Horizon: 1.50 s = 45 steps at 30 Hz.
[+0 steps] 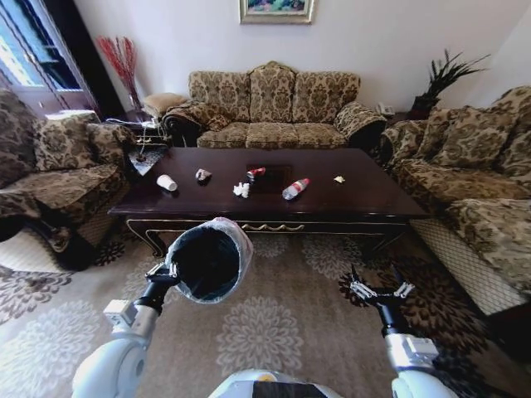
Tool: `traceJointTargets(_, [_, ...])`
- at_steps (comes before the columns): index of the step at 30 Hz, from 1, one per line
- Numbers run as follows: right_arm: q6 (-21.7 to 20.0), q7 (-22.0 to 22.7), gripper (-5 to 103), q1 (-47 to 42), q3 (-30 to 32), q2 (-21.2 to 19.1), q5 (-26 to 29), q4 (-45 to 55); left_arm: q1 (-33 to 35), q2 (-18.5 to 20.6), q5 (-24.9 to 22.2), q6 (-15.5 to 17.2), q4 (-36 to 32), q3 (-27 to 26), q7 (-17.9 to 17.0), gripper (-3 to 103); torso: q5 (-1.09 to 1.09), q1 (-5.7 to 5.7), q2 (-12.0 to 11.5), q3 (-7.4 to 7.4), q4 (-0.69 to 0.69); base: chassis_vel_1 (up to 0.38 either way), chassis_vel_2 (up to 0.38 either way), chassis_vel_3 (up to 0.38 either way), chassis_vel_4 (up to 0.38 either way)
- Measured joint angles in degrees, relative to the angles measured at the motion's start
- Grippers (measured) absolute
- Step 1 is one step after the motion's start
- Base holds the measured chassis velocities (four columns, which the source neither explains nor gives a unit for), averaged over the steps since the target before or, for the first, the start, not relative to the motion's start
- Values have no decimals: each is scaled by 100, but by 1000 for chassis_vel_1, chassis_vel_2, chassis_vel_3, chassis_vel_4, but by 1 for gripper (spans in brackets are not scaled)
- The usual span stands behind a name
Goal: Move to the front of the table and place the trash on the table into the trash bin.
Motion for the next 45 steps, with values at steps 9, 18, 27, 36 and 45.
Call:
traceJointTargets(9, [31, 13, 100, 17, -4, -56, -19, -85, -72, 63, -57, -116, 15, 55, -48, 1, -6, 44, 103, 60, 1, 28, 37, -21, -26])
traceJointTargets(18, [20, 15, 100, 61, -51, -52, -77, -83, -10, 78, 13, -130, -12, 87, -90, 1, -5, 145, 350, 204, 1, 0, 0, 0, 0])
traceJointTargets(27, [54, 26, 100, 6, -11, -63, -40, -90, 7, 65, 42, -113, -65, 86, -90, 1, -3, 224, 555, 330, 0, 0, 0, 0, 0])
traceJointTargets(36, [55, 33, 100, -14, -10, -37, -35, -9, 27, 58, 55, -112, -87, 48, -83, 1, -4, 326, 780, 453, 1, 0, 0, 0, 0])
traceJointTargets(45, [107, 36, 100, -57, 7, -15, -34, -10, 27, 64, 42, -112, -95, 29, -76, 1, -4, 420, 1008, 587, 1, 0, 0, 0, 0])
